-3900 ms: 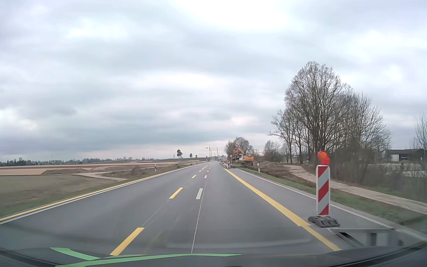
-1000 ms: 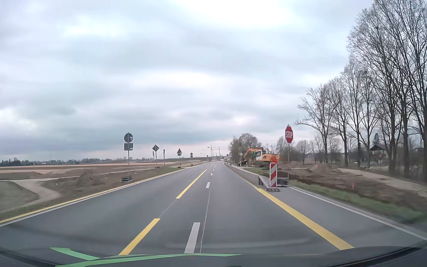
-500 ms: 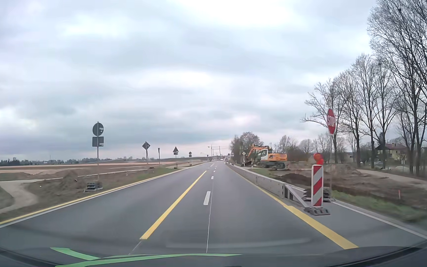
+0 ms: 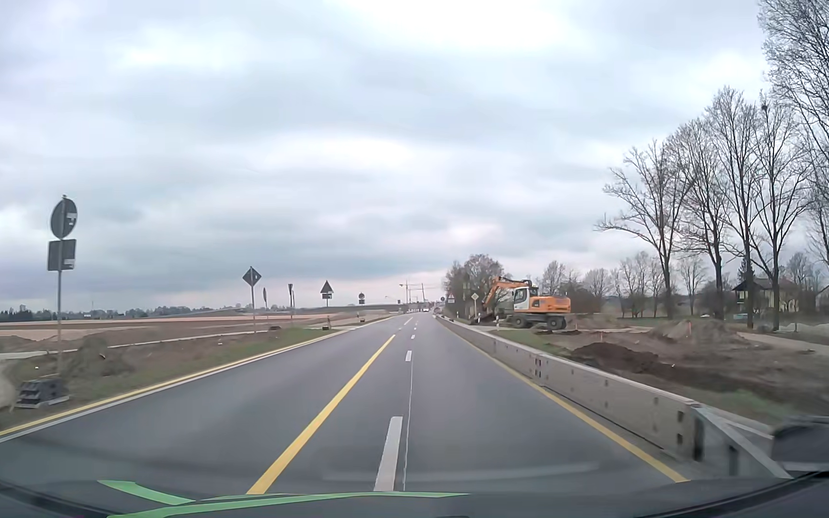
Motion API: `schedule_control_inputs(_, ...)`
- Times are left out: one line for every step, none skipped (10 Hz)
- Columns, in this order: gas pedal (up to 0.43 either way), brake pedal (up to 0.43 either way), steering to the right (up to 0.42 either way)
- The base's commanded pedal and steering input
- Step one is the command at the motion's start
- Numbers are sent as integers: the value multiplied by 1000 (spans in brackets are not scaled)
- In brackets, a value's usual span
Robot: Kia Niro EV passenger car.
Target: Follow the waypoints while adhering to traffic rules and regulations
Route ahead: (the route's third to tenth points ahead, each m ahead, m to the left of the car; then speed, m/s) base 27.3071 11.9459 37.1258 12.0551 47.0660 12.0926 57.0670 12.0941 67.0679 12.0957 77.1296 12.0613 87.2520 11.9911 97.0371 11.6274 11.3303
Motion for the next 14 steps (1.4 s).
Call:
schedule_control_inputs(110,0,5)
schedule_control_inputs(110,0,5)
schedule_control_inputs(98,0,5)
schedule_control_inputs(98,0,4)
schedule_control_inputs(98,0,4)
schedule_control_inputs(98,0,4)
schedule_control_inputs(98,0,4)
schedule_control_inputs(98,0,4)
schedule_control_inputs(98,0,4)
schedule_control_inputs(87,0,4)
schedule_control_inputs(87,0,3)
schedule_control_inputs(87,0,3)
schedule_control_inputs(87,0,3)
schedule_control_inputs(87,0,3)
